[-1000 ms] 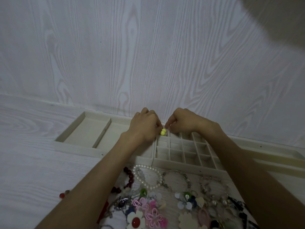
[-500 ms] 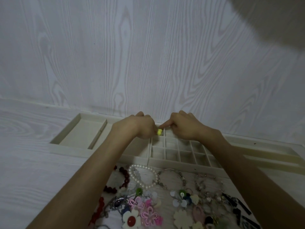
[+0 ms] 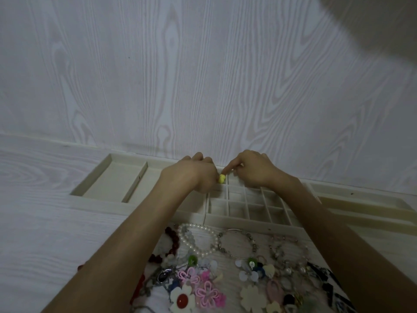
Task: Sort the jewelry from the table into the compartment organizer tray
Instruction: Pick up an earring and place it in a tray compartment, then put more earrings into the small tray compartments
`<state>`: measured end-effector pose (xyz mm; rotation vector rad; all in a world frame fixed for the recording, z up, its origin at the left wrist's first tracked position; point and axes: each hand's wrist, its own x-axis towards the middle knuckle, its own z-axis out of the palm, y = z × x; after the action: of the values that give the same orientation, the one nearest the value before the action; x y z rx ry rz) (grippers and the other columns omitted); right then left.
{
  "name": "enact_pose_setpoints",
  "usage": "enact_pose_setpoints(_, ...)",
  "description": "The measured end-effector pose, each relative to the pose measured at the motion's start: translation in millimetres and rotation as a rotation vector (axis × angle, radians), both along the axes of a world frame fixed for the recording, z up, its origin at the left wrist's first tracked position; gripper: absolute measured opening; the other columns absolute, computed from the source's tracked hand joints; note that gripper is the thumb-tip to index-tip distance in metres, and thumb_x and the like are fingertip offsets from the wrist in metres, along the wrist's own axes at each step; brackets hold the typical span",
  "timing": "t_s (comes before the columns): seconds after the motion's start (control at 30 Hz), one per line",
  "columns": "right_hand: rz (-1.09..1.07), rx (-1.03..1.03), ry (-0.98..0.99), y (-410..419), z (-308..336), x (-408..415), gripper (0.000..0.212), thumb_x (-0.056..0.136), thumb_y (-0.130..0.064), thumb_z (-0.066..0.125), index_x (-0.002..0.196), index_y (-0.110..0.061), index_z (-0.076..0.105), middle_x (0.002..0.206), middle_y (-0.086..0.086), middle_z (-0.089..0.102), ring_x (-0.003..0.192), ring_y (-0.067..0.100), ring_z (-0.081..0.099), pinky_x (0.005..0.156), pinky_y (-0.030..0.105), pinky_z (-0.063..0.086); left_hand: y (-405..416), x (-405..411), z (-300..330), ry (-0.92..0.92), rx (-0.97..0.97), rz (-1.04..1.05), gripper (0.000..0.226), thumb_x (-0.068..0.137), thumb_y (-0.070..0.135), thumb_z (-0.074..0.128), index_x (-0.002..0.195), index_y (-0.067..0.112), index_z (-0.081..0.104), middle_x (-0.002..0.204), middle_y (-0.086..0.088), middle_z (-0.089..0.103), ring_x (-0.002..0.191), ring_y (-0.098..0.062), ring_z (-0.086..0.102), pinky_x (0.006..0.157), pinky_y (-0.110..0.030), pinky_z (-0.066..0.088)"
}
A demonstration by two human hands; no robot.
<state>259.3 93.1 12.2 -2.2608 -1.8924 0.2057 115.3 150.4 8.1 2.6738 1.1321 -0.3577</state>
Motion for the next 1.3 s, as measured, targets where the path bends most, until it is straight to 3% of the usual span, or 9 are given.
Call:
enact_pose_setpoints(0.13,-0.027,0.018,0.138,4,-1,1,0.04,0.088,-0.001,0.046,0.087,-0.031,0.073,0.123,0.005,0.064,0.068,0.008,0.058,0.07,0.022,0.043,-6,-5,13,-0.042,-0.048,-0.061,0.048,0.096,0.024,0.039,0.144,0.026,0.037,0.149,-0.004,0.028,0.137,-0.029,0.021,0.113,-0.046,0.025)
enact_pose_setpoints(0.17,-0.028,0.031,0.16,5,-2,3,0.041,0.088,-0.001,0.046,0.083,-0.033,0.071,0.123,0.006,0.063,0.07,0.01,0.061,0.066,0.022,0.046,-6,-7,16,-0.056,-0.055,-0.07,0.047,0.097,0.023,0.038,0.144,0.025,0.037,0.149,-0.004,0.029,0.137,-0.028,0.021,0.113,-0.046,0.025)
enact_pose_setpoints(0.3,-0.041,0.044,0.211,5,-2,5,0.045,0.087,0.001,0.045,0.08,-0.036,0.069,0.123,0.007,0.063,0.082,0.02,0.067,0.078,0.033,0.056,-3,-14,23,-0.092,-0.072,-0.068,0.053,0.094,0.007,0.039,0.143,0.028,0.039,0.149,-0.002,0.03,0.138,-0.022,0.019,0.114,-0.044,0.024)
enact_pose_setpoints(0.43,-0.041,0.016,0.193,1,-3,4,0.04,0.09,-0.002,0.046,0.092,-0.029,0.074,0.121,0.005,0.065,0.05,0.007,0.05,0.051,0.016,0.036,-6,-13,24,-0.052,-0.094,-0.112,0.054,0.095,0.006,0.036,0.143,0.031,0.038,0.149,-0.003,0.031,0.138,-0.024,0.02,0.113,-0.041,0.022)
enact_pose_setpoints(0.73,-0.071,0.018,0.198,-2,-1,6,0.038,0.088,-0.003,0.047,0.09,-0.03,0.073,0.112,0.007,0.068,0.051,0.009,0.056,0.052,0.017,0.038,8,-11,14,-0.127,-0.17,-0.081,0.056,0.09,0.001,0.043,0.137,0.031,0.047,0.148,-0.003,0.036,0.137,-0.023,0.027,0.114,-0.043,0.027)
enact_pose_setpoints(0.93,-0.067,0.05,0.194,-22,14,9,0.035,0.09,-0.008,0.049,0.087,-0.035,0.071,0.097,-0.003,0.071,0.073,0.014,0.065,0.083,0.028,0.046,11,-15,15,-0.192,-0.214,-0.065,0.052,0.089,-0.002,0.047,0.135,0.021,0.052,0.147,-0.003,0.04,0.133,-0.022,0.038,0.11,-0.032,0.032)
enact_pose_setpoints(1.07,-0.006,0.086,0.209,-50,33,6,0.028,0.092,-0.013,0.051,0.093,-0.032,0.072,0.115,-0.004,0.066,0.07,-0.001,0.05,0.082,0.024,0.042,2,-37,29,-0.397,-0.198,0.021,0.044,0.094,0.008,0.05,0.137,0.014,0.048,0.146,-0.004,0.042,0.131,-0.019,0.042,0.102,-0.028,0.033)
enact_pose_setpoints(1.23,0.064,0.085,0.312,-96,46,-12,0.022,0.094,-0.018,0.054,0.099,-0.029,0.072,0.107,-0.005,0.067,0.089,0.004,0.058,0.083,0.022,0.045,-33,-71,18,-0.608,-0.009,0.094,0.034,0.093,0.017,0.054,0.125,0.026,0.058,0.128,0.01,0.057,0.114,-0.012,0.055,0.098,-0.035,0.045)
enact_pose_setpoints(1.3,0.066,0.079,0.327,-111,43,-23,0.02,0.094,-0.021,0.055,0.099,-0.03,0.072,0.105,-0.007,0.068,0.09,0.007,0.06,0.083,0.025,0.049,-53,-80,8,-0.743,0.02,0.109,0.028,0.092,0.017,0.056,0.115,0.031,0.063,0.116,0.018,0.062,0.104,-0.005,0.058,0.088,-0.029,0.048)
